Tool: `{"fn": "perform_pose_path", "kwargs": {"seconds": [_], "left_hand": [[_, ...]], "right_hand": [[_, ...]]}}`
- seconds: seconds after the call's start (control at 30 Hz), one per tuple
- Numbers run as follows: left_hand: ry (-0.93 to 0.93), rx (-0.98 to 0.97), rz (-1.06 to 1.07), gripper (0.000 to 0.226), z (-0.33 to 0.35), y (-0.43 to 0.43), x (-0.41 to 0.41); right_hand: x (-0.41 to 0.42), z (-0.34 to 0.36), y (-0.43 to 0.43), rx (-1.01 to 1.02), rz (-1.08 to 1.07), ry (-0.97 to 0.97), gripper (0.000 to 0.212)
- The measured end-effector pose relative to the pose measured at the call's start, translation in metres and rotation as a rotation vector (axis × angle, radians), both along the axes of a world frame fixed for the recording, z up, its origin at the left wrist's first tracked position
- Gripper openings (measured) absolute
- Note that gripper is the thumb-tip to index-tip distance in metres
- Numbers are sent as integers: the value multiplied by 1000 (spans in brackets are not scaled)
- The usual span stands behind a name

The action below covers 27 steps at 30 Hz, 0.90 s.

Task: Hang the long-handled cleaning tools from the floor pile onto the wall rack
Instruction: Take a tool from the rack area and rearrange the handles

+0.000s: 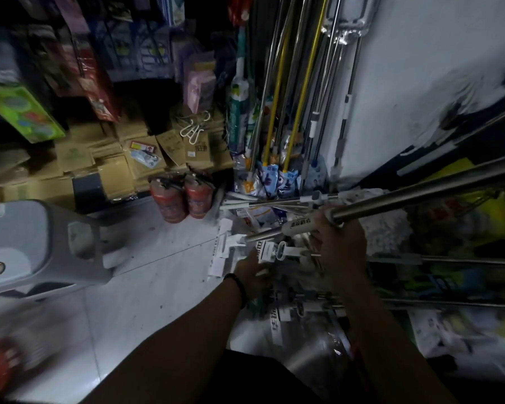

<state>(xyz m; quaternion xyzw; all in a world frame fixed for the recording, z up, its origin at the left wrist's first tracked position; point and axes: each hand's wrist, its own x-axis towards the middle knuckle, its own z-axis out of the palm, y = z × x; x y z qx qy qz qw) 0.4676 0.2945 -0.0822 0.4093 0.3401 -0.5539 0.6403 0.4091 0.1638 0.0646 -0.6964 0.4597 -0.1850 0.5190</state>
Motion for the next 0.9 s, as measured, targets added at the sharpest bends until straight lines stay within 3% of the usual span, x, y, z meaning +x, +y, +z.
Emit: {"fn": "perform_pose_path", "kwargs": {"seconds": [0.07,0.13,0.23,0.43,0.5,0.57,0.6,0.67,0.73,0.77,0.8,0.9], "left_hand": [[53,10,192,39,-12,1,17],[73,-4,324,45,-18,7,38],[92,5,407,30,-26,28,58],[159,-82,395,21,-38,50,79],[153,-130,356,23,-32,49,79],[95,-173,297,23,-27,47,73],[78,-176,270,22,-26,46,70],[32,-160,191,19,-29,44,63],[-5,-184,139,19,-28,42,57],[-21,-199,114,20,-26,42,53],[-30,-221,95,23,-23,42,48],[-36,-258,43,31,-5,40,35]], "right_hand": [[1,15,9,29,21,-56,12],[2,28,17,90,5,-103,18],[2,41,30,144,29,-113,29],[4,37,44,108,-58,-152,34],[0,22,38,23,-40,67,29],[-3,10,35,23,187,408,42],[-3,8,39,44,284,464,41],[2,8,54,-68,414,321,26],[14,8,59,-406,534,150,12],[22,3,57,-566,618,155,18],[29,-6,50,-653,727,263,25],[41,-38,41,-620,937,740,34]]}}
